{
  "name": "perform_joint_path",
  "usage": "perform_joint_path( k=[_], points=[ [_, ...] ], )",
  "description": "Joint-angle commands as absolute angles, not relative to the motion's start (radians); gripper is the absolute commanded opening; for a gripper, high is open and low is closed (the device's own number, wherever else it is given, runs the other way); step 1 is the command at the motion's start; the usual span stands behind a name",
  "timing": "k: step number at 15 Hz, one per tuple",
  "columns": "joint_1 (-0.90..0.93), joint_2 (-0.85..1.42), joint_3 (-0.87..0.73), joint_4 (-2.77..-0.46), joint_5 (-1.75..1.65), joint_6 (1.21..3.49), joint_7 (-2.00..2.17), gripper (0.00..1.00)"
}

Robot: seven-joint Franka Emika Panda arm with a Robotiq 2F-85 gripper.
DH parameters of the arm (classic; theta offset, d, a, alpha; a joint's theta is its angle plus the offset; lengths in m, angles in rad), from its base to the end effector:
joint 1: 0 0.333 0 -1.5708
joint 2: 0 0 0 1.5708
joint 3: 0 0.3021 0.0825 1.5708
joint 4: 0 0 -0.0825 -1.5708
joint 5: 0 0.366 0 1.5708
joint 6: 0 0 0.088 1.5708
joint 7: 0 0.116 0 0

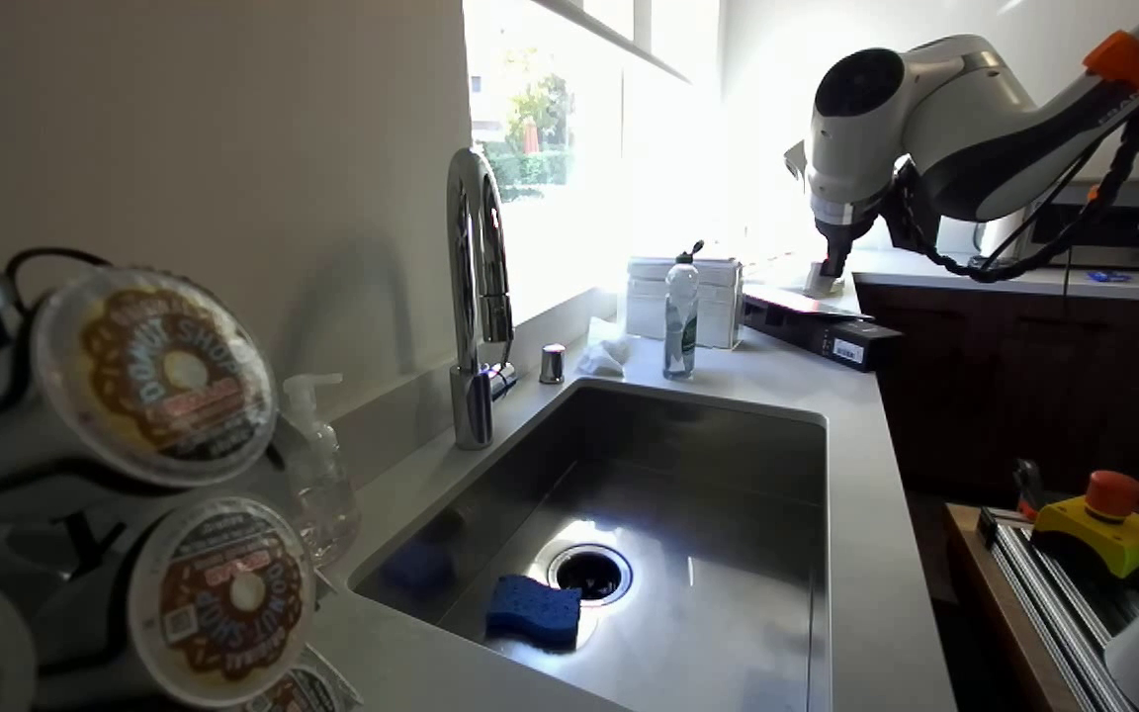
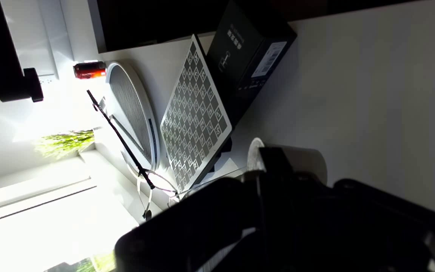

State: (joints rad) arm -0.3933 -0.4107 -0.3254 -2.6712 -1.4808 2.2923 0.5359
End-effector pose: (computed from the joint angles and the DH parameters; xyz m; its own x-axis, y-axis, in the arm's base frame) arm 0.2854 -0.2810 0.3691 0.9862 -0.1499 0.0707 -0.1435 -0.5590 0.8166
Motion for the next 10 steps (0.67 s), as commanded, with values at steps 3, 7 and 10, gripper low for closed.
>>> perform_joint_path(
  k=[3, 7, 10],
  points=[
    [-0.361, -0.323, -0.373, -2.672, -1.625, 2.352, 0.683, 0.00],
    [-0.344, -0.260, -0.379, -2.663, -1.732, 2.359, 0.769, 0.00],
    [-0.332, -0.217, -0.380, -2.662, -1.808, 2.349, 0.829, 0.00]
  ],
)
